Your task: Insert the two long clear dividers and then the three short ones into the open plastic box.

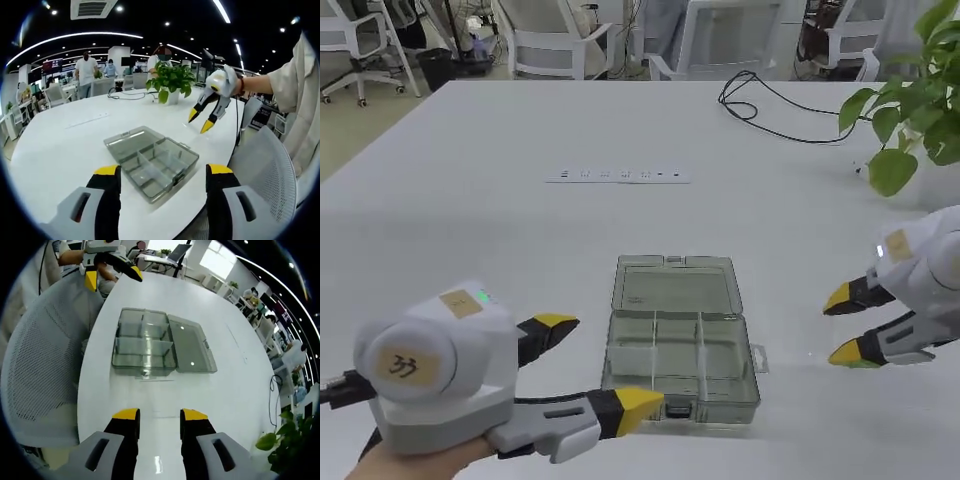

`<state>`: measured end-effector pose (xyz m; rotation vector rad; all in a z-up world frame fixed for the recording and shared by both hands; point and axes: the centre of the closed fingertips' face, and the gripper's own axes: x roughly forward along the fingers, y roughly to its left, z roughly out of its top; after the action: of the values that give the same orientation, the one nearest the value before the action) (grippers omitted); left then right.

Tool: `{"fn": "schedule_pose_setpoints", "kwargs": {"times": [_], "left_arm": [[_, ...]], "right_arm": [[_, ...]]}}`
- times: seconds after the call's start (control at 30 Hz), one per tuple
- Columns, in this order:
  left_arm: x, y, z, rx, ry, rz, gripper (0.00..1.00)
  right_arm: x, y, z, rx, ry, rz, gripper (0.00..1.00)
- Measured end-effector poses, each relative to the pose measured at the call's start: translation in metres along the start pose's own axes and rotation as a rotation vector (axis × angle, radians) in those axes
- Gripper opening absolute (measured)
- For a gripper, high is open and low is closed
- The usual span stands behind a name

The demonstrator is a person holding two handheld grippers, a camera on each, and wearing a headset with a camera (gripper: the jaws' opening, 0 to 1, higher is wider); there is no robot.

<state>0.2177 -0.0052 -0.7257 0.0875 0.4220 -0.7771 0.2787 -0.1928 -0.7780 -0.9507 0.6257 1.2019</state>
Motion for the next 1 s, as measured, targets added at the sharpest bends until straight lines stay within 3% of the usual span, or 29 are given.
{"fn": "schedule_pose_setpoints", "kwargs": {"times": [0.17, 0.4, 0.57, 0.8, 1.0], "left_arm": [[0.003, -0.001, -0.001, -0.013, 0.006, -0.001, 0.64], [0.007, -0.004, 0.001, -0.073, -0.019, -0.013, 0.59], [0.008, -0.005, 0.003, -0.111, -0.033, -0.021, 0.53], [0.011, -0.007, 0.013, -0.202, -0.09, -0.048, 0.45], [0.012, -0.008, 0.014, -0.278, -0.108, -0.072, 0.36]], "right_arm": [[0.0, 0.002, 0.028, -0.023, -0.068, -0.026, 0.32], [0.008, 0.009, 0.068, -0.027, -0.178, -0.042, 0.33], [0.014, 0.017, 0.089, -0.037, -0.227, -0.049, 0.33], [0.021, 0.029, 0.119, -0.054, -0.295, -0.05, 0.33], [0.024, 0.035, 0.134, -0.067, -0.331, -0.061, 0.33]]}}
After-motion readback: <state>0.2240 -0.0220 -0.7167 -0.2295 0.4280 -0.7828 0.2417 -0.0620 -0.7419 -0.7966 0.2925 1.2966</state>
